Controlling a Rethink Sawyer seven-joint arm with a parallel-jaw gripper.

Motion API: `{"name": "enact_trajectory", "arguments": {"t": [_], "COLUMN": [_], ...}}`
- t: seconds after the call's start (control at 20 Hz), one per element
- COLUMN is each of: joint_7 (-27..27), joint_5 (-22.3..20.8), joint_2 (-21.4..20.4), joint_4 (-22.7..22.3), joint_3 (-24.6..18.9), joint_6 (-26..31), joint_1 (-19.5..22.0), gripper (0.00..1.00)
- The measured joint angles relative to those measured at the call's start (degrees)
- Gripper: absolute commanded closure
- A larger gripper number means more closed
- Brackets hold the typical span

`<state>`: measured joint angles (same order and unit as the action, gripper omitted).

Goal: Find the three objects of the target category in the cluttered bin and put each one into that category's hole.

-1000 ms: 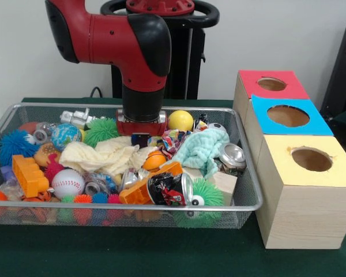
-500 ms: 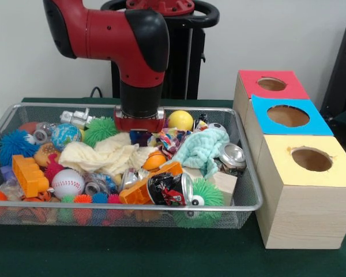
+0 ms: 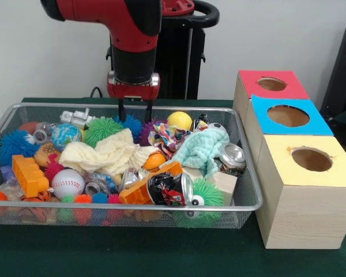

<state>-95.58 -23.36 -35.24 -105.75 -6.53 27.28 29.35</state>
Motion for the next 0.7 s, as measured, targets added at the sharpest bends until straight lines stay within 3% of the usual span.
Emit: {"name": "enact_trajectory", "arguments": {"t": [0.35, 0.7], "joint_7": [0.0, 0.0], "joint_5": [-0.01, -0.01], "joint_2": [-2.28, 0.31], "joint_4": [-1.56, -3.33], "joint_3": [-0.7, -4.08], "joint_6": [1.67, -0.41], "joint_1": [0.0, 1.02], "gripper": [0.0, 0.0]}}
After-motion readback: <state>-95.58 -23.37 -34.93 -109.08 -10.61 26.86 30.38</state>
